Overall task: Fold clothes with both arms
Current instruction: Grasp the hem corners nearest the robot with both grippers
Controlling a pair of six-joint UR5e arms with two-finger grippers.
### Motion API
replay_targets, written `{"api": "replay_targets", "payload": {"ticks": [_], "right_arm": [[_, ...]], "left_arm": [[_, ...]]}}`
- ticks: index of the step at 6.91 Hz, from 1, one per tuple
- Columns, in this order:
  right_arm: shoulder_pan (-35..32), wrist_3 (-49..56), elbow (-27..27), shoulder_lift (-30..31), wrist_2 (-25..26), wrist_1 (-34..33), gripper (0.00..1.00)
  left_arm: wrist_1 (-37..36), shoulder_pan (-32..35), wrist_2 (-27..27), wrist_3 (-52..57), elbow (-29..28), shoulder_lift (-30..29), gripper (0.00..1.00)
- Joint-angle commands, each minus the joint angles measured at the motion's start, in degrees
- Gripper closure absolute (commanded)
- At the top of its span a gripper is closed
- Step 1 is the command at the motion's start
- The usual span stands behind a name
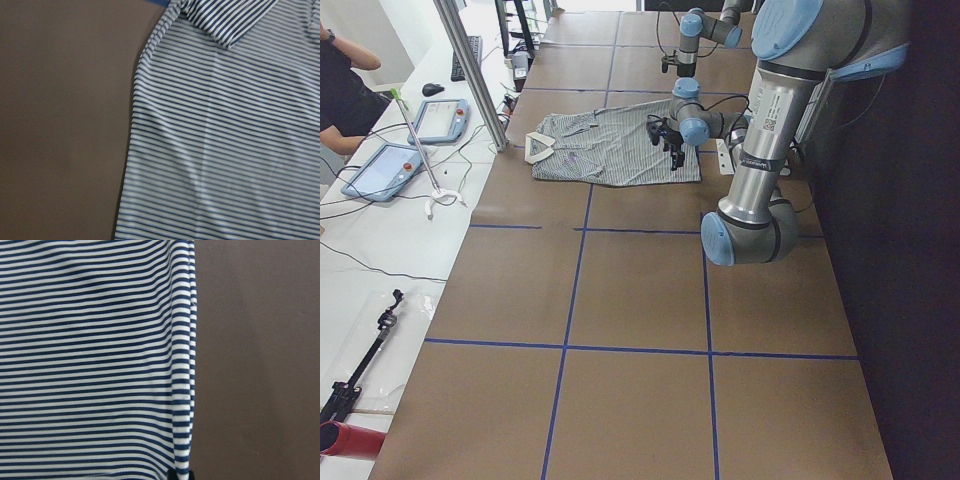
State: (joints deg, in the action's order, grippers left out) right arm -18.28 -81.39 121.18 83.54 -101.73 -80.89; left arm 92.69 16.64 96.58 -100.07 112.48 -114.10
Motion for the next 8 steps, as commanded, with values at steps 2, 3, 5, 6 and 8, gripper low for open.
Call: {"api": "replay_targets", "payload": {"ticks": [2,3,5,6,8], "right_arm": [[-0.88,0.0,0.98,-0.13,-0.31,0.38,1.0],[-1.23,0.0,1.07,-0.13,-0.4,0.38,1.0],[-1.32,0.09,1.33,-0.13,-0.14,0.47,1.0],[-1.32,0.0,1.34,-0.13,-0.14,0.38,1.0],[-1.41,0.09,1.68,-0.22,-0.14,0.47,1.0]], "left_arm": [[-3.12,-9.33,-3.5,-11.36,-0.68,0.63,0.02],[-3.13,-9.17,-3.59,-11.37,-0.86,0.54,0.03],[-4.52,-8.64,-4.54,-11.37,-0.95,0.46,0.04],[-4.79,-8.38,-4.73,-11.37,-1.12,0.46,0.06],[-4.8,-8.29,-4.73,-11.28,-2.0,0.46,0.07]]}}
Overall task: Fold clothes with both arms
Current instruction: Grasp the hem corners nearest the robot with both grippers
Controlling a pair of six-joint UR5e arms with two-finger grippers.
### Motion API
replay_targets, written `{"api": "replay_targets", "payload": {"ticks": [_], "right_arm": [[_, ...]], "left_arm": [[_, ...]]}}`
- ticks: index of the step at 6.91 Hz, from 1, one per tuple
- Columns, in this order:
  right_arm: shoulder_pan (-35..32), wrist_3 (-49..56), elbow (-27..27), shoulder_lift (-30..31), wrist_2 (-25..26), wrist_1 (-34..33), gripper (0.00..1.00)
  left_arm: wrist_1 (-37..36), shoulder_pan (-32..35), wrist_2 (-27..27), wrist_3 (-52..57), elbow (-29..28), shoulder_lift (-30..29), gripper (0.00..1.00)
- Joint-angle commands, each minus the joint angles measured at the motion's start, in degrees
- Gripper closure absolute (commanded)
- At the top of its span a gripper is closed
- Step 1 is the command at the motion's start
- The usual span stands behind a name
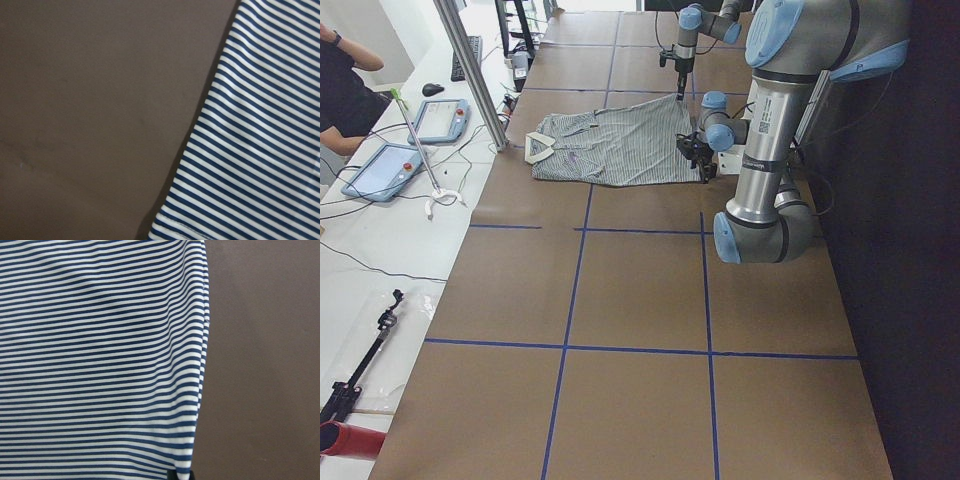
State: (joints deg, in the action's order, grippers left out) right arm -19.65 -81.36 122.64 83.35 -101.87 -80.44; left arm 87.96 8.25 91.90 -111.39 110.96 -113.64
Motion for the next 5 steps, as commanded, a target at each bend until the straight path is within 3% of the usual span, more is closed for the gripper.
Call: {"api": "replay_targets", "payload": {"ticks": [1,2,3,4,5], "right_arm": [[-0.13,0.06,0.23,0.06,0.0,-0.07,1.0],[-0.13,0.06,0.23,0.06,0.0,0.02,1.0],[-0.13,0.06,0.23,0.06,-0.08,0.02,1.0],[-0.13,0.06,0.23,0.06,-0.08,-0.07,1.0],[-0.13,0.06,0.23,0.06,-0.08,-0.07,1.0]], "left_arm": [[-0.07,0.01,-0.05,0.03,-0.48,0.0,0.1],[-0.07,0.01,-0.05,-0.06,-0.48,-0.09,0.21],[-0.07,0.1,-0.05,-0.06,-0.4,-0.09,0.45],[-0.07,0.1,-0.05,-0.06,-0.31,-0.09,0.77],[-0.07,0.1,-0.05,0.03,-0.22,-0.09,0.94]]}}
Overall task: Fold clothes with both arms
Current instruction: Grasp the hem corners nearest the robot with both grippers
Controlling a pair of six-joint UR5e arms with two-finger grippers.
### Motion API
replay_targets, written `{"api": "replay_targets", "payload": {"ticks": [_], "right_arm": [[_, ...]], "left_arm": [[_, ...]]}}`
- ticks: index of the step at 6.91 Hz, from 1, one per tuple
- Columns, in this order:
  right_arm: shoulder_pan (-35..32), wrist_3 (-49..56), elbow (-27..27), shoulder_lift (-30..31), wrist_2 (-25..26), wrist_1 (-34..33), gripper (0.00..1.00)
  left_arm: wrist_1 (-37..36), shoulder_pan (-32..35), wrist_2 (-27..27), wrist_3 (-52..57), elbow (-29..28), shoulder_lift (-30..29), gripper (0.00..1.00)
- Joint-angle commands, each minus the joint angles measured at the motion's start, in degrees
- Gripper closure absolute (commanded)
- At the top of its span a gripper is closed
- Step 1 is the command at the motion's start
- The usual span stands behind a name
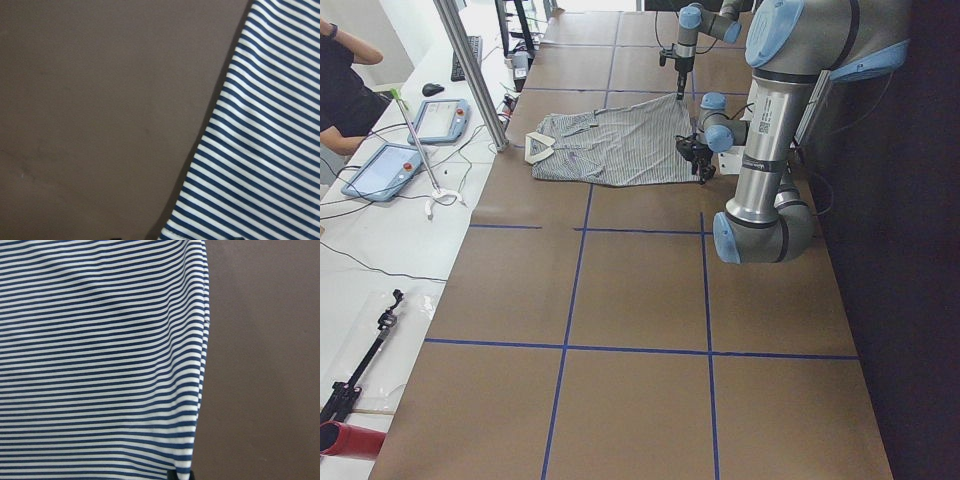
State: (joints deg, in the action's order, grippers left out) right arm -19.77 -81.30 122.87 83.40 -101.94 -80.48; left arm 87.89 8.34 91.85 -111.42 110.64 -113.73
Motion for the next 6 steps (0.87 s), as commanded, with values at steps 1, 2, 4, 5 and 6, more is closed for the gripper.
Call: {"api": "replay_targets", "payload": {"ticks": [1,2,4,5,6], "right_arm": [[0.0,0.0,0.0,0.0,-0.01,-0.03,1.0],[0.0,0.0,0.0,0.0,-0.01,-0.03,1.0],[-0.18,0.0,0.44,0.09,-0.71,-0.03,1.0],[-0.09,0.0,2.18,0.18,-1.06,-0.29,1.0],[0.26,-0.09,3.16,0.61,-2.54,-0.29,1.0]], "left_arm": [[0.0,0.19,0.09,0.07,0.62,-0.09,1.0],[0.0,0.19,0.18,-0.02,0.71,-0.09,1.0],[-0.09,2.02,0.18,0.85,2.72,0.17,1.0],[-0.09,2.47,0.44,3.29,4.74,1.91,1.0],[-1.74,2.47,0.53,6.89,6.93,3.23,1.0]]}}
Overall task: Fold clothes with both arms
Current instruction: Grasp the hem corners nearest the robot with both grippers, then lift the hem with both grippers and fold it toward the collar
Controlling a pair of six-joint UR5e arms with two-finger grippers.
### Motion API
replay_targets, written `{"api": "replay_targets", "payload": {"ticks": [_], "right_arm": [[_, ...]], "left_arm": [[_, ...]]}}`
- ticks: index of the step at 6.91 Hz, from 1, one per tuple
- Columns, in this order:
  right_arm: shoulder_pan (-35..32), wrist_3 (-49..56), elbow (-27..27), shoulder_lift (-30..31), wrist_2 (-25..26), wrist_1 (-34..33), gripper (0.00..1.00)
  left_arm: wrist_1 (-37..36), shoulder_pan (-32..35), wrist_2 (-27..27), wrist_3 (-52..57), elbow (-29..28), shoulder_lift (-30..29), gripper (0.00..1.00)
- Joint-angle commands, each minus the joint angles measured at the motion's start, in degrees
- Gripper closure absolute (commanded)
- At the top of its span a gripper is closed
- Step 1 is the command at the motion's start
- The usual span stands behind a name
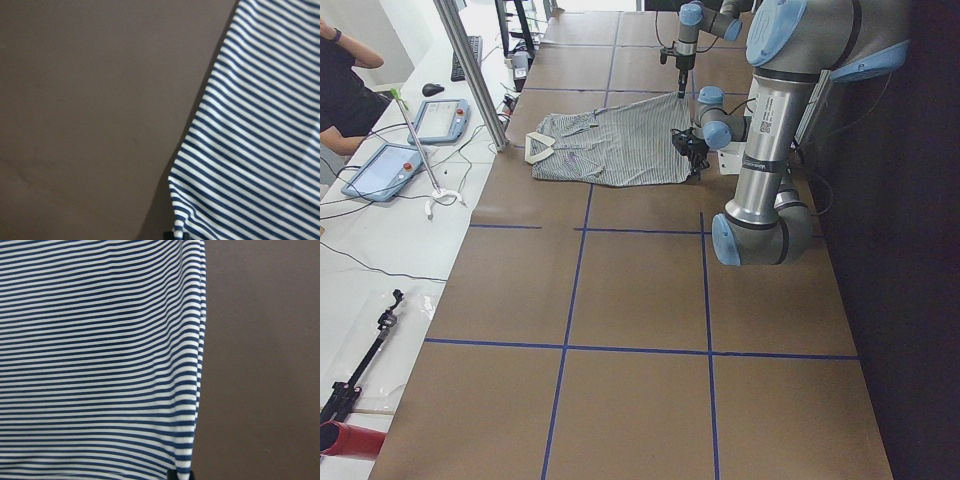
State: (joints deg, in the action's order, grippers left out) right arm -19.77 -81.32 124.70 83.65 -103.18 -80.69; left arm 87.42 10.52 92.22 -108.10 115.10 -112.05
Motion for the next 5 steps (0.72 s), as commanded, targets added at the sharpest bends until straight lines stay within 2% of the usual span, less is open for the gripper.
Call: {"api": "replay_targets", "payload": {"ticks": [1,2,5], "right_arm": [[1.56,-0.16,2.38,0.63,-3.24,-0.17,1.0],[3.23,-2.33,3.78,0.72,-5.34,-0.35,1.0],[8.16,-4.12,7.56,3.08,-5.98,-0.35,1.0]], "left_arm": [[-2.33,-0.4,0.06,3.78,4.07,2.45,1.0],[-2.51,-0.76,-0.03,3.86,4.86,2.54,1.0],[-12.51,-7.95,-0.11,3.87,16.0,3.94,1.0]]}}
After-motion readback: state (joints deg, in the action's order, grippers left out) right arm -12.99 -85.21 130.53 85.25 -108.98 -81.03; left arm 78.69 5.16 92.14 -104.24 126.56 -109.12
